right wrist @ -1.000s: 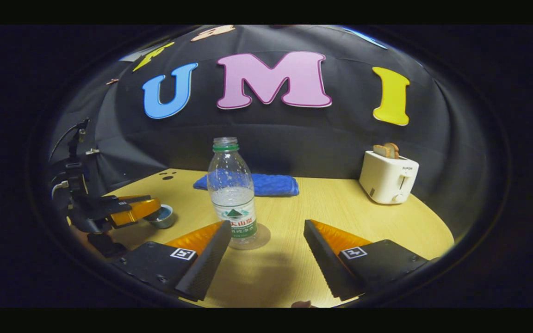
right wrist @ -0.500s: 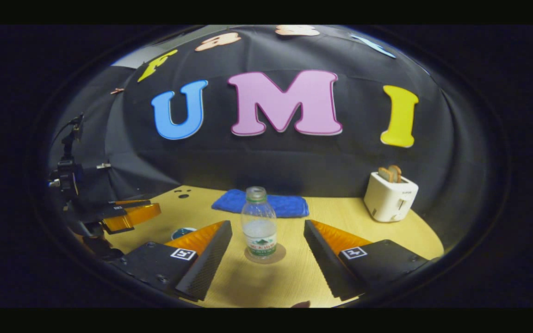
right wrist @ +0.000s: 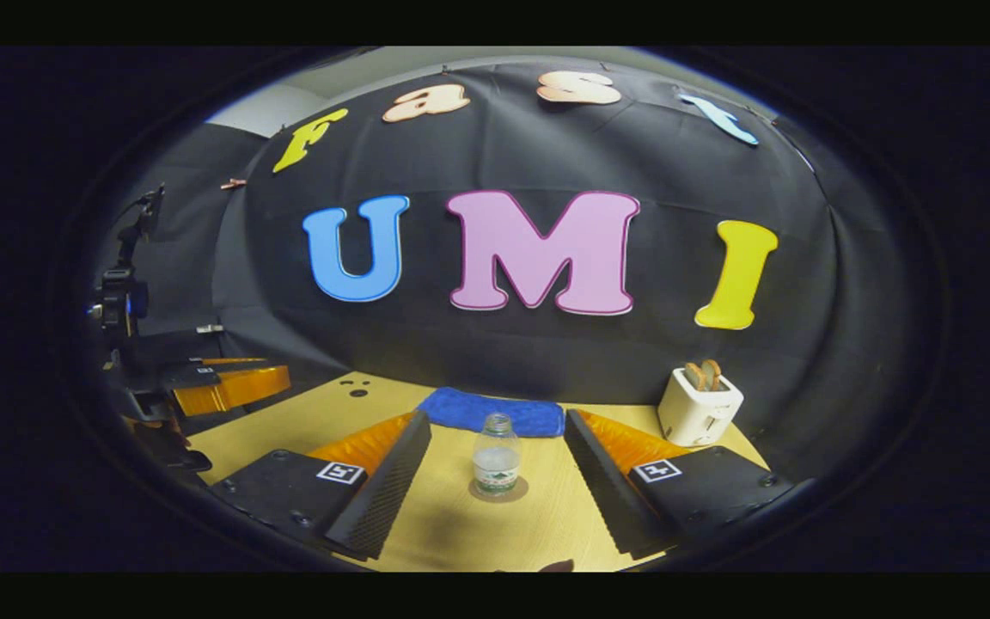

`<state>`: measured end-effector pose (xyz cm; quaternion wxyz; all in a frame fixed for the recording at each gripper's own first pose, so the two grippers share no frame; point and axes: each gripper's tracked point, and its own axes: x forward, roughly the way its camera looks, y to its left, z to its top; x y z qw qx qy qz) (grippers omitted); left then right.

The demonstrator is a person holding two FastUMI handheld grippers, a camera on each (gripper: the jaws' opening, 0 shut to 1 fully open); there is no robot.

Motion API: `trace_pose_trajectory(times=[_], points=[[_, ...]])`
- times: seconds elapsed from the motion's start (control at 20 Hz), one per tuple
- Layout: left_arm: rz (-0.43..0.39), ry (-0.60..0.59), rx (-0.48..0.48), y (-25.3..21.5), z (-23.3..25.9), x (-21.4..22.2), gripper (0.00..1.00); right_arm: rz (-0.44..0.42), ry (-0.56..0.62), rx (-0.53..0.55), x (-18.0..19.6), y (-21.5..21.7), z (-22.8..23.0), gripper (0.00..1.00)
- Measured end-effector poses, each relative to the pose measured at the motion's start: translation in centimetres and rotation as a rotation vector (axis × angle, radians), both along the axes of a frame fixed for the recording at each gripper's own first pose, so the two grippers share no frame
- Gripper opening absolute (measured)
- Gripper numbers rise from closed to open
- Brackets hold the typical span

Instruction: Open the teacup lid with one hand, grasp the water bottle and pour water into the teacup with the other hand; after pouring, place the water bottle on the coaster and then close the teacup lid.

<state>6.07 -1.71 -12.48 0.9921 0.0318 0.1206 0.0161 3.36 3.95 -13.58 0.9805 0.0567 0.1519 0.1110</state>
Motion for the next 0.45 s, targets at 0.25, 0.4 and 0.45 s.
trace_pose_trajectory(times=[0.25,0.4,0.45], points=[[-0.021,-0.003,0.024,0.2,2.1,-2.1,0.58,-0.004,-0.041,0.003,-1.1,0.3,3.7,0.98],[-0.023,-0.005,0.018,0.3,3.0,-3.1,0.65,-0.004,-0.053,0.007,-1.7,0.3,4.7,0.97],[-0.022,-0.01,0.017,0.3,3.0,-3.5,0.68,-0.007,-0.057,0.007,-1.7,0.4,4.9,0.97]])
